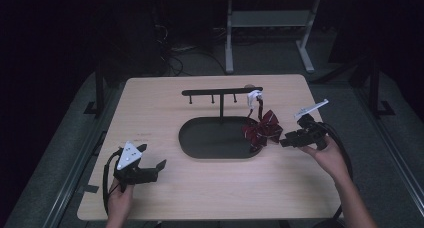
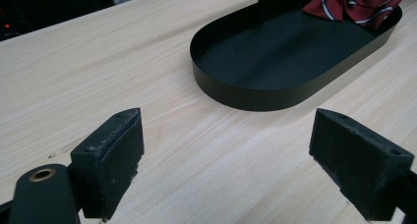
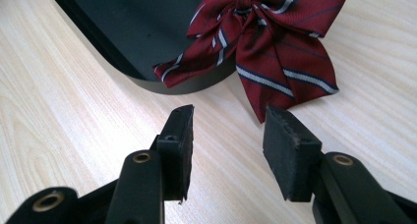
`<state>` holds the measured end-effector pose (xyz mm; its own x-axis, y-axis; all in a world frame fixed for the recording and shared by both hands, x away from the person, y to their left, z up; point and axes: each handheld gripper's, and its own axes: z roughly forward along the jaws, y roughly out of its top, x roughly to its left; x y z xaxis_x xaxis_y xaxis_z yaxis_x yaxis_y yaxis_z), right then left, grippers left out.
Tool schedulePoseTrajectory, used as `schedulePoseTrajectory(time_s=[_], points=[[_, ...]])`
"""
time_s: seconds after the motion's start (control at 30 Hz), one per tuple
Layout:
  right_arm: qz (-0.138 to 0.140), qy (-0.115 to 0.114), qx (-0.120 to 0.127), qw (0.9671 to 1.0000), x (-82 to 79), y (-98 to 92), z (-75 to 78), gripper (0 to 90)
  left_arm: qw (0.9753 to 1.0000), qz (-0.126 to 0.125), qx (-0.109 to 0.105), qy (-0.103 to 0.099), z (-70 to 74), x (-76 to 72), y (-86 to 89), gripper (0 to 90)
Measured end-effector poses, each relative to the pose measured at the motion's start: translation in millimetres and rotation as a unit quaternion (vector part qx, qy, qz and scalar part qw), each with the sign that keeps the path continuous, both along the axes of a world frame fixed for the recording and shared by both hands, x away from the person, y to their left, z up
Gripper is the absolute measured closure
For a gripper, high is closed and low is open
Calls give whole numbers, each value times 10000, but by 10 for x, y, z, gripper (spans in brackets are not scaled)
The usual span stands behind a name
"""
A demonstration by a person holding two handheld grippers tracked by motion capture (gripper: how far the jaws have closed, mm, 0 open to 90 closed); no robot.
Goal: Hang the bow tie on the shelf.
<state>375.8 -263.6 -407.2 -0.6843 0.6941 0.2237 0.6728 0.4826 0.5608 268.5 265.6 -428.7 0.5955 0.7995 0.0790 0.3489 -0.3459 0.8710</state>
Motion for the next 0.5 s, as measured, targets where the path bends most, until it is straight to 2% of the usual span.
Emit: schedulePoseTrajectory(time_s=[0.3,0.5], points=[[-8,-27,32,10000,-78,-37,-62,531,10000,0,-2,19,-4,2,4,130],[-109,24,100,9999,-135,-65,-113,530,10000,-11,13,31,-4,4,0,130]])
